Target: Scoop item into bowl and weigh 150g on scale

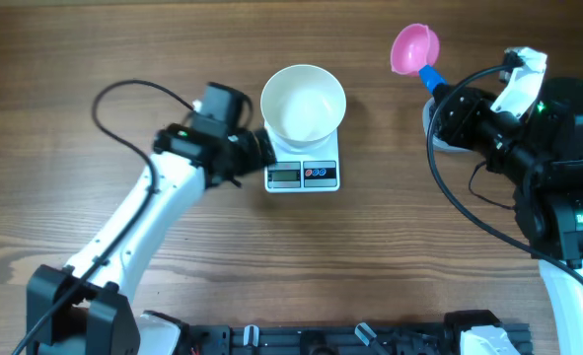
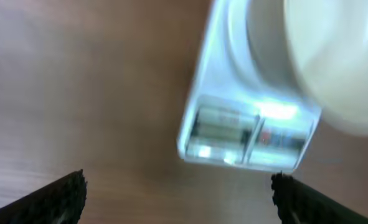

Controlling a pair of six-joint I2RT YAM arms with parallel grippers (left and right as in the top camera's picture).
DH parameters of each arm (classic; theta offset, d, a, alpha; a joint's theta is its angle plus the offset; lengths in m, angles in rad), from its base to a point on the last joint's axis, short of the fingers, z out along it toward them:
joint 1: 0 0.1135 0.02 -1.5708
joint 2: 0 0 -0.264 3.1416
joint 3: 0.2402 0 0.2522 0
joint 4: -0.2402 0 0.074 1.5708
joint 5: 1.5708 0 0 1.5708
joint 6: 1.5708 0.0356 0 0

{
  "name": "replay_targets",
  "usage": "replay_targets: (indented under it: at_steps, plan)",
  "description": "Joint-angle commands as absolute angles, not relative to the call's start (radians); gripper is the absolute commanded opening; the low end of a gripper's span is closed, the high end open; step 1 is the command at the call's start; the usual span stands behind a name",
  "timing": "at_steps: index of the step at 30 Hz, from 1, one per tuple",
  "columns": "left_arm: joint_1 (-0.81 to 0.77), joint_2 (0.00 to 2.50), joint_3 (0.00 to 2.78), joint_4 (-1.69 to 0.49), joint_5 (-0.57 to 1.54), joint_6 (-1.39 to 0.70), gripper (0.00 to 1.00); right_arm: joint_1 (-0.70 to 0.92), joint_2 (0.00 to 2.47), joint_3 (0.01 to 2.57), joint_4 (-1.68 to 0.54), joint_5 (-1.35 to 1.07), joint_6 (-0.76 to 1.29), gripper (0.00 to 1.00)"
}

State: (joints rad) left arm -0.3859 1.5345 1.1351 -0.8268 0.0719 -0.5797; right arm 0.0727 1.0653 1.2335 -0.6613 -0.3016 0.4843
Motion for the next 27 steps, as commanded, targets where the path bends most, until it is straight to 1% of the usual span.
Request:
replay_targets:
  at_steps: [1, 4, 5, 8, 11, 16, 19, 22, 27]
  plan:
    - [-0.509, 1.531, 1.1, -0.859, 0.101, -0.559, 1.0, 0.068, 1.061, 1.258, -0.675, -0.292, 0.463, 0.04]
    - [-0.577, 1.532, 0.992, -0.788, 0.042, -0.679, 1.0, 0.068, 1.06, 1.258, -0.677, -0.292, 0.464, 0.04]
    - [-0.589, 1.532, 0.944, -0.727, 0.035, -0.716, 1.0, 0.068, 1.06, 1.258, -0.677, -0.292, 0.463, 0.04]
    - [-0.604, 1.535, 0.89, -0.583, 0.016, -0.716, 1.0, 0.068, 1.061, 1.258, -0.67, -0.292, 0.47, 0.04]
    - [-0.626, 1.566, 0.888, -0.496, -0.081, -0.772, 1.0, 0.068, 1.061, 1.258, -0.67, -0.288, 0.469, 0.04]
    - [-0.636, 1.664, 0.888, -0.413, -0.142, -0.823, 1.0, 0.068, 1.061, 1.258, -0.664, -0.284, 0.462, 0.04]
    - [-0.654, 1.691, 0.888, -0.362, -0.201, -0.823, 1.0, 0.068, 1.061, 1.258, -0.663, -0.284, 0.454, 0.04]
    - [-0.672, 1.691, 0.888, -0.304, -0.215, -0.824, 1.0, 0.068, 1.061, 1.258, -0.662, -0.284, 0.447, 0.04]
    - [-0.674, 1.702, 0.888, -0.303, -0.246, -0.847, 1.0, 0.068, 1.061, 1.258, -0.66, -0.284, 0.445, 0.04]
